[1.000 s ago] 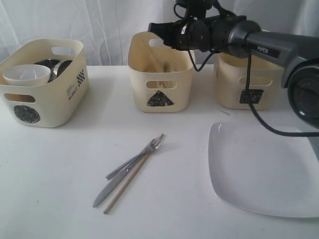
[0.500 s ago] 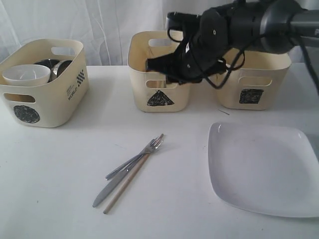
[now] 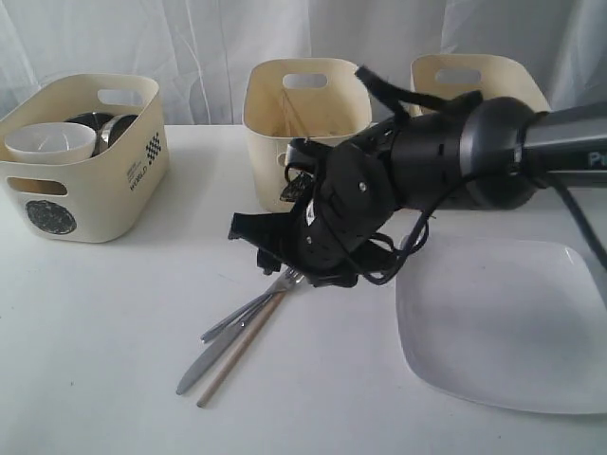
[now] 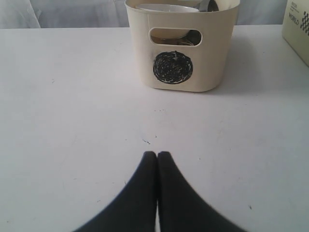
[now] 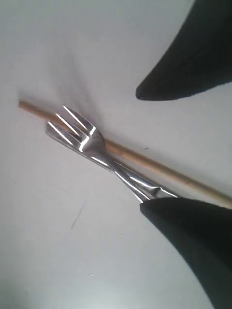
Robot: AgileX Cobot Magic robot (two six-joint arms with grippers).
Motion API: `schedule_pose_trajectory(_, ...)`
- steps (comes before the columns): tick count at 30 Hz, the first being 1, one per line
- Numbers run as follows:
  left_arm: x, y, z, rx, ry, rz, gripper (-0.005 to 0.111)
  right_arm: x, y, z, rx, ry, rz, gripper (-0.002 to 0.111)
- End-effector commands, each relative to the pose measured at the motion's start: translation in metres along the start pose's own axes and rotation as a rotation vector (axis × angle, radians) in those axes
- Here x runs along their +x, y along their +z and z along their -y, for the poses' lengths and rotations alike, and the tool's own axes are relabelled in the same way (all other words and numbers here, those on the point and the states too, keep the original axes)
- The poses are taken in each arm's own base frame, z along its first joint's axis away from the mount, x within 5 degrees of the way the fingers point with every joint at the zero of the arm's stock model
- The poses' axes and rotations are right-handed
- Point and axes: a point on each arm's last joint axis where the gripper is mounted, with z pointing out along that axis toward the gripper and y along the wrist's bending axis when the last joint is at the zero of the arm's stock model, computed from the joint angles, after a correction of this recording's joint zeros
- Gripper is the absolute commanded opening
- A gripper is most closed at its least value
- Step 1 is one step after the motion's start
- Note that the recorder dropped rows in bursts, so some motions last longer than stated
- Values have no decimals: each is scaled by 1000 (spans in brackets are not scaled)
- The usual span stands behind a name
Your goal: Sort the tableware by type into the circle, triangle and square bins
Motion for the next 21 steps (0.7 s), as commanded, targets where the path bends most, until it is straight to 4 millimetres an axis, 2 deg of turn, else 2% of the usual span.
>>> schedule_pose_trajectory(1,1,0,0,1,-10,0,0,12,18,-16,-8,29,-29,56)
schedule_pose_trajectory(10,1,0,0,1,-10,0,0,9,41,-26,-6,68,-38,55)
schedule_pose_trajectory(21,1,0,0,1,-10,0,0,13,65,-24,5,126,-47,55)
